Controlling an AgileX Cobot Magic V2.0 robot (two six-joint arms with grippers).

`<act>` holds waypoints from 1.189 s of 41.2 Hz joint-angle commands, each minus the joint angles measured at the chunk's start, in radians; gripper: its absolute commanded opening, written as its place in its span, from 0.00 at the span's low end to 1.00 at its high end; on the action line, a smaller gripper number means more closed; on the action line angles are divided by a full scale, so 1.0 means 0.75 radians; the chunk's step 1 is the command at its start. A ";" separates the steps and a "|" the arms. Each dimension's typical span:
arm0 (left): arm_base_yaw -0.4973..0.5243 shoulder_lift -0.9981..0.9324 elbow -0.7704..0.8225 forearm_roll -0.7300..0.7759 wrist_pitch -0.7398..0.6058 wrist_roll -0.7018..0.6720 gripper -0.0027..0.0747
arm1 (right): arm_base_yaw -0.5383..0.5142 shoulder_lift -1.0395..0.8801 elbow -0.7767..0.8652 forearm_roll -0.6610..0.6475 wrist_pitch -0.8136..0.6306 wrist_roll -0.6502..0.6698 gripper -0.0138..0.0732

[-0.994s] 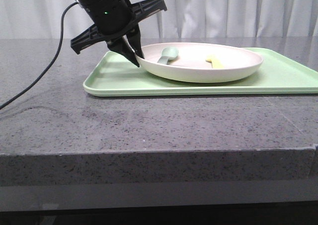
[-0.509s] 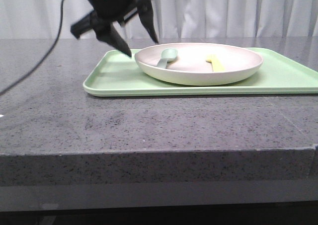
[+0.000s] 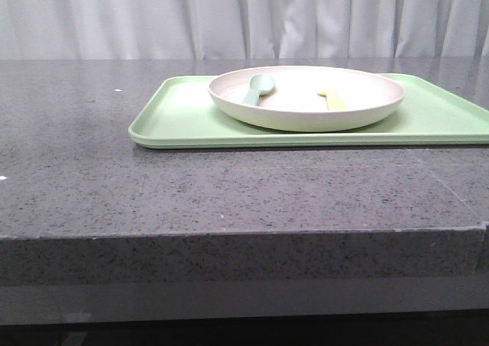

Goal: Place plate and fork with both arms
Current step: 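Lower the plate onto the tray, open the left gripper and withdraw, then move the right gripper down over the yellow fork on the plate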

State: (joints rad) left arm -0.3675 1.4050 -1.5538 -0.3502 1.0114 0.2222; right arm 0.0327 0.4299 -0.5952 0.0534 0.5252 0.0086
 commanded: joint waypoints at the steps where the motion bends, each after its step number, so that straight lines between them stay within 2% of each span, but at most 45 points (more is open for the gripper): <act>1: 0.074 -0.163 0.080 -0.191 -0.045 0.225 0.56 | -0.010 0.045 -0.083 0.047 -0.019 -0.011 0.83; 7: 0.228 -0.336 0.279 -0.359 -0.049 0.443 0.56 | -0.010 0.121 -0.188 0.067 0.140 -0.011 0.83; 15: 0.397 -0.507 0.560 -0.390 -0.056 0.511 0.56 | -0.002 0.258 -0.345 0.129 0.383 -0.085 0.83; 19: 0.445 -0.580 0.662 -0.388 -0.090 0.511 0.56 | 0.056 0.328 -0.404 0.192 0.442 -0.151 0.83; 27: 0.452 -0.658 0.757 -0.388 -0.099 0.511 0.56 | 0.274 0.545 -0.566 0.153 0.545 -0.188 0.83; 32: 0.452 -0.660 0.757 -0.388 -0.097 0.511 0.56 | 0.362 0.720 -0.692 0.105 0.583 -0.172 0.83; 49: 0.452 -0.657 0.757 -0.432 -0.120 0.509 0.55 | 0.404 1.313 -1.150 -0.085 0.712 0.136 0.83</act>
State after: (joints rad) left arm -0.0302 0.9207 -0.9594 -0.6216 0.9761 0.6041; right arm 0.3350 1.3677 -1.3642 0.0227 1.0600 0.0699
